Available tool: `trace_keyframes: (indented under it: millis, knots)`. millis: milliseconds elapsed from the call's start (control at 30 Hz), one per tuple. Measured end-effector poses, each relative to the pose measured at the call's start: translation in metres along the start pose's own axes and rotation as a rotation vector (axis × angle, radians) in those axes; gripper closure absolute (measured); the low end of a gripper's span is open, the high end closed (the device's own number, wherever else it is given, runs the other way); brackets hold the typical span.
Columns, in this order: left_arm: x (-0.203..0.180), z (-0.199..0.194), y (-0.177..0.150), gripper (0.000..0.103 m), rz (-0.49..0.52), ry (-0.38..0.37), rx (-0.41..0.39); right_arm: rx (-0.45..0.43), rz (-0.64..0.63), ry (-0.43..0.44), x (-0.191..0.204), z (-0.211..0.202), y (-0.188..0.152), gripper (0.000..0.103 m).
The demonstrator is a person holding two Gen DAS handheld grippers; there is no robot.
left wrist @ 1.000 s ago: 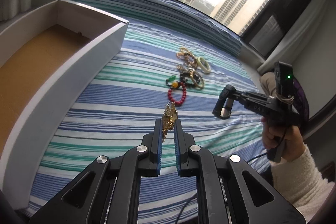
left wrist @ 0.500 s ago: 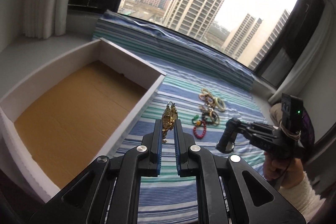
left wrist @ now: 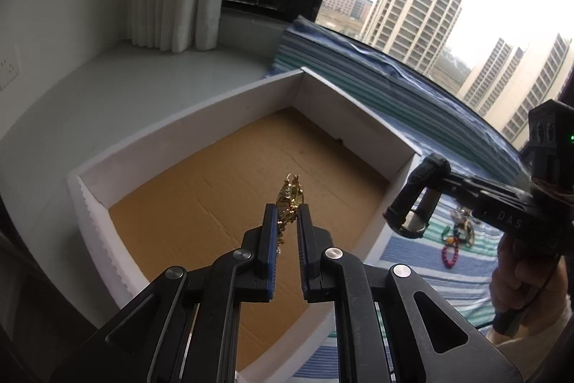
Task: Organize jewelry
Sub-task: 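Carry the gold chain and black watch into the white box and release both, then withdraw both tools from the box back toward the jewelry pile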
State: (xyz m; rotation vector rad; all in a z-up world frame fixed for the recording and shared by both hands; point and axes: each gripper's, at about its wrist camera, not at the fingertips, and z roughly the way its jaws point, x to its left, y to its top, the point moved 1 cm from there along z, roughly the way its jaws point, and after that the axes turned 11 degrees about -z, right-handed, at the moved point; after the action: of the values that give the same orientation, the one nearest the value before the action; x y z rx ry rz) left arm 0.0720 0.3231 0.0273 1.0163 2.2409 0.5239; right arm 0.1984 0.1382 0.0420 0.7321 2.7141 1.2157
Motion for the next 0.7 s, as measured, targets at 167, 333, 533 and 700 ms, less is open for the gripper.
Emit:
trace_keyframes:
  millis: [167, 333, 533, 700]
  knots:
    - [0.031, 0.038, -0.010, 0.095, -0.038, 0.061, 0.073, 0.082, -0.017, 0.011, 0.006, 0.052, 0.005, 0.091]
    - [0.048, 0.036, -0.031, 0.092, -0.046, 0.121, 0.088, 0.160, -0.018, 0.006, 0.006, 0.083, -0.011, 0.088]
    - [0.045, 0.023, -0.044, 0.037, -0.021, 0.162, 0.043, 0.177, 0.038, -0.044, -0.007, 0.089, -0.026, 0.049]
    - [0.038, 0.016, -0.049, 0.037, 0.050, 0.245, -0.056, 0.129, 0.056, -0.125, -0.016, 0.058, -0.037, 0.049]
